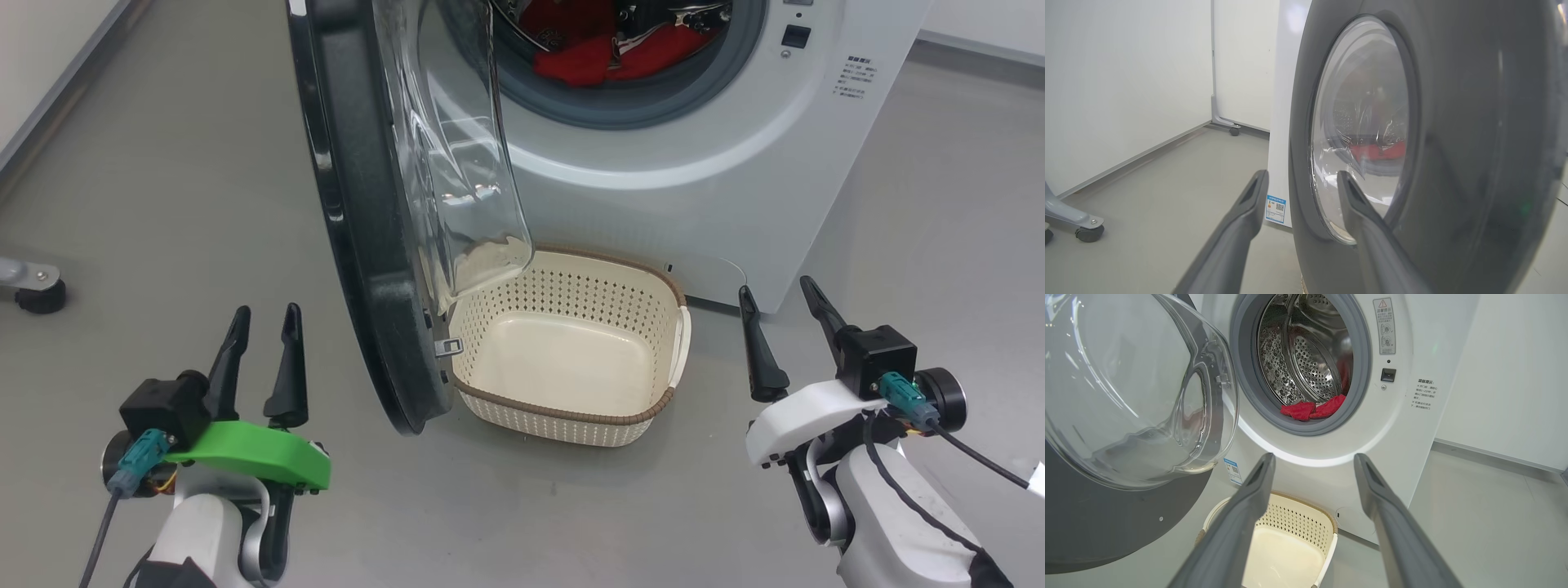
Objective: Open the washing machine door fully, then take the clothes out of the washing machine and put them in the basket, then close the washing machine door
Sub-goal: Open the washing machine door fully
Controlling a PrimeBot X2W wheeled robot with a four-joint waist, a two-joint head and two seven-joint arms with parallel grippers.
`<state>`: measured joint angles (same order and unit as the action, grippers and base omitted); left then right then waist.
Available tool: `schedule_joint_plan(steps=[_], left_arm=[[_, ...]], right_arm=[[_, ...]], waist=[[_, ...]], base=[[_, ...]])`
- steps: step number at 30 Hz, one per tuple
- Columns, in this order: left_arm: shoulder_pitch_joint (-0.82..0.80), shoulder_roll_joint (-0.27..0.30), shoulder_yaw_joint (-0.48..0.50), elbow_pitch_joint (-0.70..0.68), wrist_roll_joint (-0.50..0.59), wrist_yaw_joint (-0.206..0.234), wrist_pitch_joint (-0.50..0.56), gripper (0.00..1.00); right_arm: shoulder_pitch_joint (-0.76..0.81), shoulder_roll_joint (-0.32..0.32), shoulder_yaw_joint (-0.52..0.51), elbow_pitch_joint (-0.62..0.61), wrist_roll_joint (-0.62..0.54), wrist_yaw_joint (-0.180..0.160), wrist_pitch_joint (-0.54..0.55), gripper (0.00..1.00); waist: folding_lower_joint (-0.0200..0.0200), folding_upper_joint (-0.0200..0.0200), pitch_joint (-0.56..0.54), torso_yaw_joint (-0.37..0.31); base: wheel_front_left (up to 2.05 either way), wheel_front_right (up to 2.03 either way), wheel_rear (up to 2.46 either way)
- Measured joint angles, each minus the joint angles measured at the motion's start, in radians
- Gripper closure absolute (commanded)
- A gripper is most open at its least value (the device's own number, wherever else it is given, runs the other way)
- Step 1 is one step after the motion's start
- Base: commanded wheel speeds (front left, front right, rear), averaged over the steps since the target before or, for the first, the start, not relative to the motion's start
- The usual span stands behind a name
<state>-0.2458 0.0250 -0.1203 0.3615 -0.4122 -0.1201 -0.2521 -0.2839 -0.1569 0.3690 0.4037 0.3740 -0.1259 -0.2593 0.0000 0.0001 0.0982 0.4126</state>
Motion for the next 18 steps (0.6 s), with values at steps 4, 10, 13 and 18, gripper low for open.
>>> schedule_joint_plan(steps=[4, 10, 13, 18], left_arm=[[0.000, 0.000, 0.001, -0.026, 0.005, 0.000, 0.000, 1.00], [-0.010, 0.000, 0.044, -0.133, 0.002, 0.000, 0.000, 1.00], [-0.046, 0.001, 0.063, -0.220, 0.001, 0.000, 0.000, 1.00], [-0.109, 0.001, 0.050, -0.357, -0.012, 0.000, -0.006, 1.00]], right_arm=[[0.010, 0.006, -0.010, -0.001, -0.009, 0.000, 0.000, 0.00], [0.020, 0.022, -0.019, -0.007, -0.023, 0.000, 0.000, 0.00], [0.027, 0.025, -0.024, -0.009, -0.029, 0.000, 0.000, 0.00], [0.028, 0.028, -0.032, -0.010, -0.043, 0.000, 0.000, 0.00]], waist=[[0.0000, 0.0000, 0.000, 0.000], [0.0000, 0.0000, 0.000, 0.001], [0.0000, 0.0000, 0.001, 0.001], [0.0000, 0.0000, 0.002, 0.001]], base=[[0.00, 0.00, 0.00], [0.00, 0.00, 0.00], [0.00, 0.00, 0.00], [0.00, 0.00, 0.00]])
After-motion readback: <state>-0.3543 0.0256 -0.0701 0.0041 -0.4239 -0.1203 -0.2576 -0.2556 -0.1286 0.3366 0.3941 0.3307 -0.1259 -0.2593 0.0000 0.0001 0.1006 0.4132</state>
